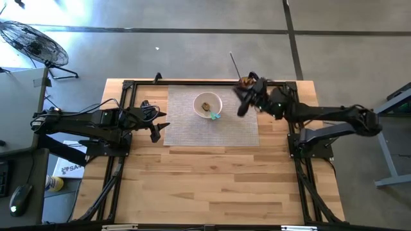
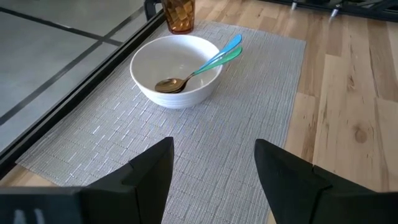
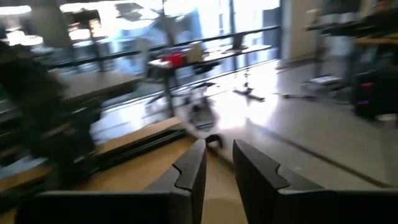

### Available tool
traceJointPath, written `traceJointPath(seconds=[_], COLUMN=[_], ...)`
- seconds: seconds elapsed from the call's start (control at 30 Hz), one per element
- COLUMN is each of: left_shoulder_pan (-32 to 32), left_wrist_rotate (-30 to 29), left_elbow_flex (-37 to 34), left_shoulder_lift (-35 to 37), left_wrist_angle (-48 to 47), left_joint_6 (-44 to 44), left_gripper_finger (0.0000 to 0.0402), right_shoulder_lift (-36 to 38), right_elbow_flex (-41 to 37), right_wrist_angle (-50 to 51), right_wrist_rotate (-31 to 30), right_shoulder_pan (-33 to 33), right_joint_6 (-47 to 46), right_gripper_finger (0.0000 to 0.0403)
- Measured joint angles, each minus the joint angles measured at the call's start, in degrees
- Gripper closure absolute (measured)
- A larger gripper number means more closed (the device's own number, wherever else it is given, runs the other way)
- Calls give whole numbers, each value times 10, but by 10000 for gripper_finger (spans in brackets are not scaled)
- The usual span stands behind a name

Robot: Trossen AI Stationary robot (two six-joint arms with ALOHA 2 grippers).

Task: Pick & Place Utensil
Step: Return to Home Position

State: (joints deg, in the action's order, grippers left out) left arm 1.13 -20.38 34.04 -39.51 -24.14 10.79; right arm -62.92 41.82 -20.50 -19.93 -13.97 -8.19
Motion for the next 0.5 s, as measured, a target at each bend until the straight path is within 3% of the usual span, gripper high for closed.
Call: traceJointPath(seconds=[0.1, 0.5], left_shoulder_pan=[0, 0], left_wrist_rotate=[0, 0], left_elbow_flex=[0, 0], left_shoulder_lift=[0, 0], left_wrist_angle=[0, 0], left_joint_6=[0, 0], left_gripper_finger=[181, 181], right_shoulder_lift=[5, 4], right_elbow_flex=[0, 0], right_wrist_angle=[25, 62], right_wrist_rotate=[42, 88], right_shoulder_pan=[47, 184], right_joint_6=[-7, -36], right_gripper_finger=[329, 329])
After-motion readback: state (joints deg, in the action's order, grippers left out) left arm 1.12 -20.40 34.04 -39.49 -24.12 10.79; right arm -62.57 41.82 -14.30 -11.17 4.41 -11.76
